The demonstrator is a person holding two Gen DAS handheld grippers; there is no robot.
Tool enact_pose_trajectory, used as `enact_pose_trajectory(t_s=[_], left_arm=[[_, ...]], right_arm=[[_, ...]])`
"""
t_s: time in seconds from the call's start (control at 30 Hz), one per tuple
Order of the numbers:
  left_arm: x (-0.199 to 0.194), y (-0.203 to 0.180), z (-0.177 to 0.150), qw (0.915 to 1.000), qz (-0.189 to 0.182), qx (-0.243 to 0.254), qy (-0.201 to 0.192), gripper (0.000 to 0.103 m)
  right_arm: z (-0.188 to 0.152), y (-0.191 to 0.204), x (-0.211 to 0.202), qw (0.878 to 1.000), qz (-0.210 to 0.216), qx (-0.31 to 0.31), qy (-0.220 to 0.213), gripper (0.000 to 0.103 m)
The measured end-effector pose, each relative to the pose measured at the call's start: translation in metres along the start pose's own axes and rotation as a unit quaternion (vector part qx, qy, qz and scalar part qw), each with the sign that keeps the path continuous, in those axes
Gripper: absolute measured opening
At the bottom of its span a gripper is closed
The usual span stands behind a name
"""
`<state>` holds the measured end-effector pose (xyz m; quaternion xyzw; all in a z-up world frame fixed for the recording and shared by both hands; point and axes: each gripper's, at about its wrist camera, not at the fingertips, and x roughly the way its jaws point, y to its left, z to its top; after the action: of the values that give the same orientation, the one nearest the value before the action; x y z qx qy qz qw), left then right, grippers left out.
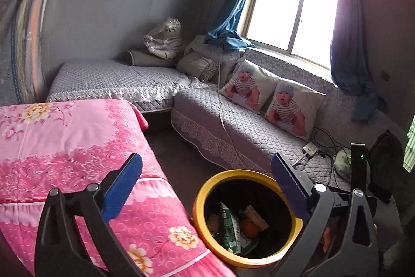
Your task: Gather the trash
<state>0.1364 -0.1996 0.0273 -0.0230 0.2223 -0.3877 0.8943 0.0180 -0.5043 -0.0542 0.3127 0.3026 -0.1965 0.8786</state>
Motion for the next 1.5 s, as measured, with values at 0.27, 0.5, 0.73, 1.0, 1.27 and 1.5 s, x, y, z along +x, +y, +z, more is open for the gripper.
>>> enact_pose_trajectory(t_s=[0.27, 0.5, 0.73, 1.0, 1.27, 1.5], left_arm=[[-0.098, 0.063, -0.013, 0.9797, 0.191, -0.011, -0.061, 0.095], [-0.178, 0.116, -0.039, 0.9532, 0.292, -0.037, -0.071, 0.095], [-0.228, 0.129, -0.058, 0.9251, 0.364, -0.059, -0.092, 0.095], [-0.259, 0.112, -0.078, 0.8975, 0.409, -0.058, -0.155, 0.095], [-0.259, 0.1, -0.088, 0.9014, 0.407, -0.054, -0.139, 0.095], [-0.254, 0.089, -0.089, 0.906, 0.401, -0.043, -0.129, 0.095]], right_arm=[[-0.044, 0.108, 0.001, 0.982, -0.052, -0.17, -0.066, 0.095], [-0.108, 0.195, -0.012, 0.966, 0.025, -0.248, -0.07, 0.095], [-0.153, 0.255, -0.067, 0.943, 0.06, -0.287, -0.156, 0.095], [-0.173, 0.259, -0.095, 0.941, 0.065, -0.284, -0.171, 0.095], [-0.183, 0.245, -0.101, 0.943, 0.059, -0.279, -0.174, 0.095], [-0.189, 0.241, -0.095, 0.945, 0.055, -0.279, -0.16, 0.095]])
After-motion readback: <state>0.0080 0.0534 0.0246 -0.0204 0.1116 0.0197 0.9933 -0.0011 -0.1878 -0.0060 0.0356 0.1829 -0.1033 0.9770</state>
